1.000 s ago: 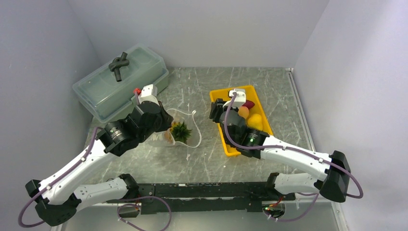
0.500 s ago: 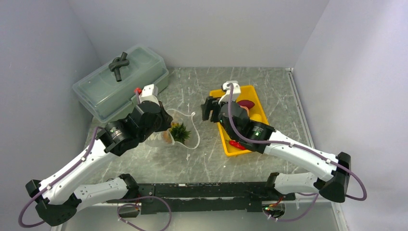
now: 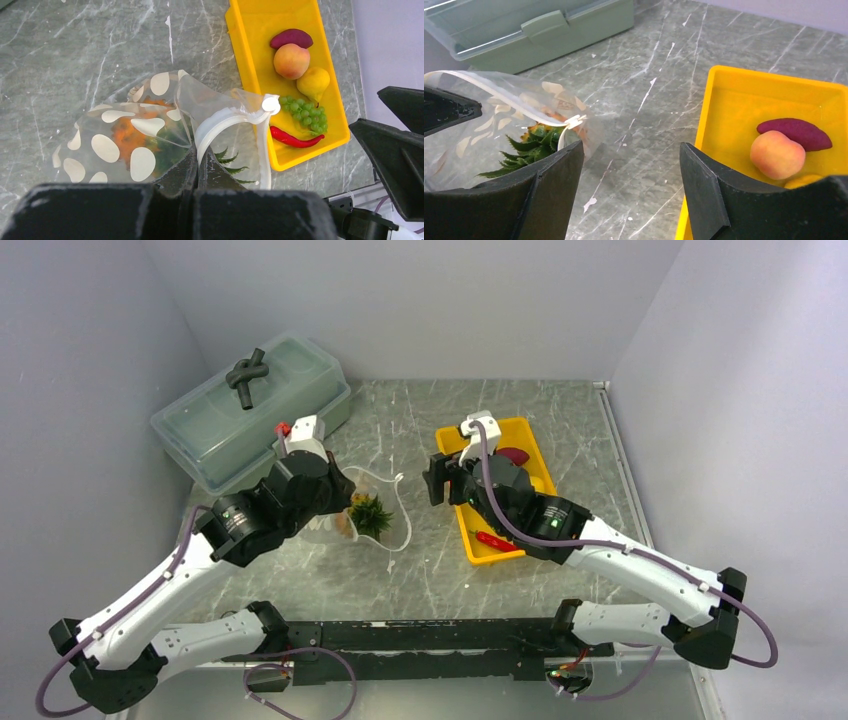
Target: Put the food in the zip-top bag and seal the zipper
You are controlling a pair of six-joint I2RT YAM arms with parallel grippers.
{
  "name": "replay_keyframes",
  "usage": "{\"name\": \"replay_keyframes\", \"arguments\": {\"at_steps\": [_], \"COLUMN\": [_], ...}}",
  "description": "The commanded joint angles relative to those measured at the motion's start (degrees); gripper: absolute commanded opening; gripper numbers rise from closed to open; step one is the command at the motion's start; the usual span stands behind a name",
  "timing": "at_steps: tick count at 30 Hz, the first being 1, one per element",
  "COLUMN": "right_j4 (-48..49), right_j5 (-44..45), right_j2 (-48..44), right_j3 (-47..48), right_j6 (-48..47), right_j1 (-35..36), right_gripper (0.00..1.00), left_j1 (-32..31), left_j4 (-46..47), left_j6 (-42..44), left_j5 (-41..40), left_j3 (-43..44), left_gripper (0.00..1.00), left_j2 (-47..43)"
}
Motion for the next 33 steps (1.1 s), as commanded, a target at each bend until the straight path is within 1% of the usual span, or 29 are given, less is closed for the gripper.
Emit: {"name": "replay_keyframes", "arguments": {"at_steps": [1, 8, 10, 11, 14, 19, 25, 33], "right_j4": [-0.35, -0.04, 0.77, 1.26, 2.04, 2.17, 3.43, 3.96], "right_j5": [-4.99, -25.09, -28.85, -29.40, -29.01, -24.48, -20.78, -17.10], "right_j2": [0.04, 5.30, 6.22, 6.72, 8.49, 10.53, 12.31, 17.17], "right_j3": [2.94, 5.97, 6.02, 5.98, 5.63, 5.45, 4.65, 6.65], "right_j6": [-2.00, -2.15, -1.44, -1.02, 1.10, 3.44, 6.13, 7.89], "right_j1": [-0.22, -0.22, -0.27, -0.23, -0.22, -0.23, -0.29, -0.22], "right_gripper": [0.74, 0.74, 0.74, 0.74, 0.73, 0.69, 0.61, 0.48], "left_j1": [0.25, 0.31, 0.28, 0.28, 0.32, 0.28, 0.34, 0.31], "left_j4": [1.49, 1.97, 1.97, 1.85, 1.79, 1.43, 1.57, 2.06], "left_j6": [1.41, 2.54, 2.67, 2.67, 2.67, 2.75, 2.85, 2.85], "left_j5": [-0.19, 1.38, 1.61, 1.60, 2.04, 2.34, 3.13, 3.92], "left_j3": [0.38, 0.58, 0.56, 0.50, 0.45, 0.61, 0.44, 0.55], "left_gripper": [0.00, 0.00, 0.00, 0.00, 0.00, 0.00, 0.00, 0.00], "left_j2": [-1.24, -1.24, -1.45, -1.56, -1.89, -2.20, -2.21, -2.02]}}
